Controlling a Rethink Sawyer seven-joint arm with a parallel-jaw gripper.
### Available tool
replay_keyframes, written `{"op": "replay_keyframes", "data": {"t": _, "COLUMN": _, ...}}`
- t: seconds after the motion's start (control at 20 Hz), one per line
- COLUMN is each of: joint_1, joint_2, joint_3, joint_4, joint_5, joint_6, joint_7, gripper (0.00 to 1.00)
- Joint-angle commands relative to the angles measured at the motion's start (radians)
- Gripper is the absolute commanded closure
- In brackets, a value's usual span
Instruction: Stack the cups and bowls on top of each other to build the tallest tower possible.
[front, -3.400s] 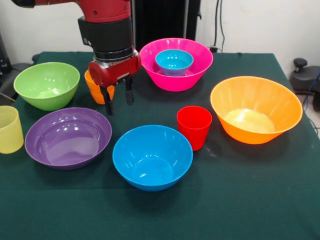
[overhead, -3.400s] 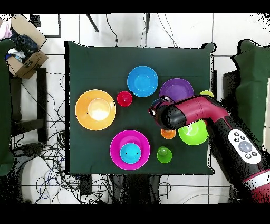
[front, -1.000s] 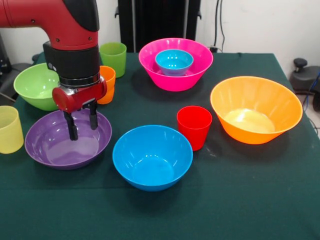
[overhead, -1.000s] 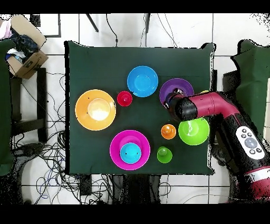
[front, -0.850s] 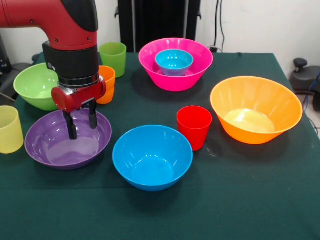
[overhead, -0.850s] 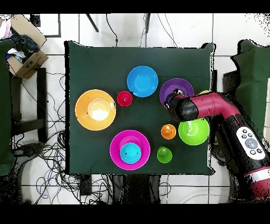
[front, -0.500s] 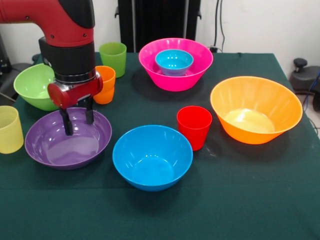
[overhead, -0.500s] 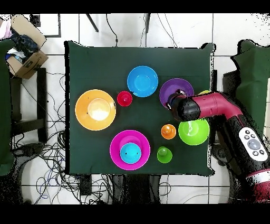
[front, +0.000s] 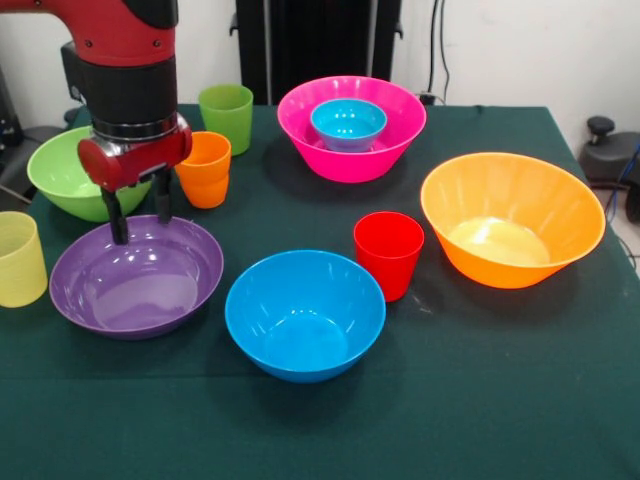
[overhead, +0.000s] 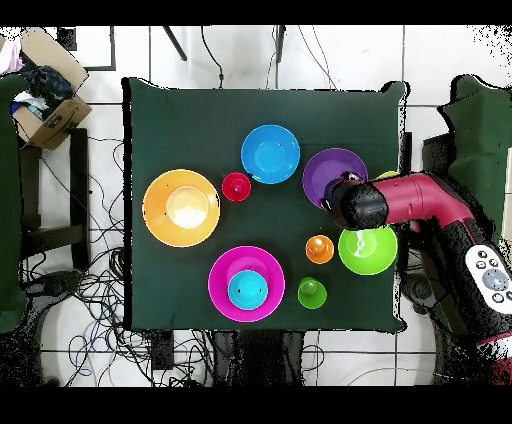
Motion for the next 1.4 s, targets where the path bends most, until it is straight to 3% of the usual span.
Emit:
{"op": "replay_keyframes", "data": {"t": 0.05, "joint_1": -0.003, "joint_2": -0.013, "joint_3": -0.03, "joint_4": 0.076, "joint_5": -0.01, "joint_6": 0.133, "joint_7": -0.373, "gripper": 0.0}}
{"op": "replay_keyframes", "data": {"t": 1.4, "joint_1": -0.007, "joint_2": 0.133, "joint_3": -0.007, "joint_4": 0.094, "joint_5": -0.012, "joint_6": 0.094, "joint_7": -0.446, "gripper": 0.0}}
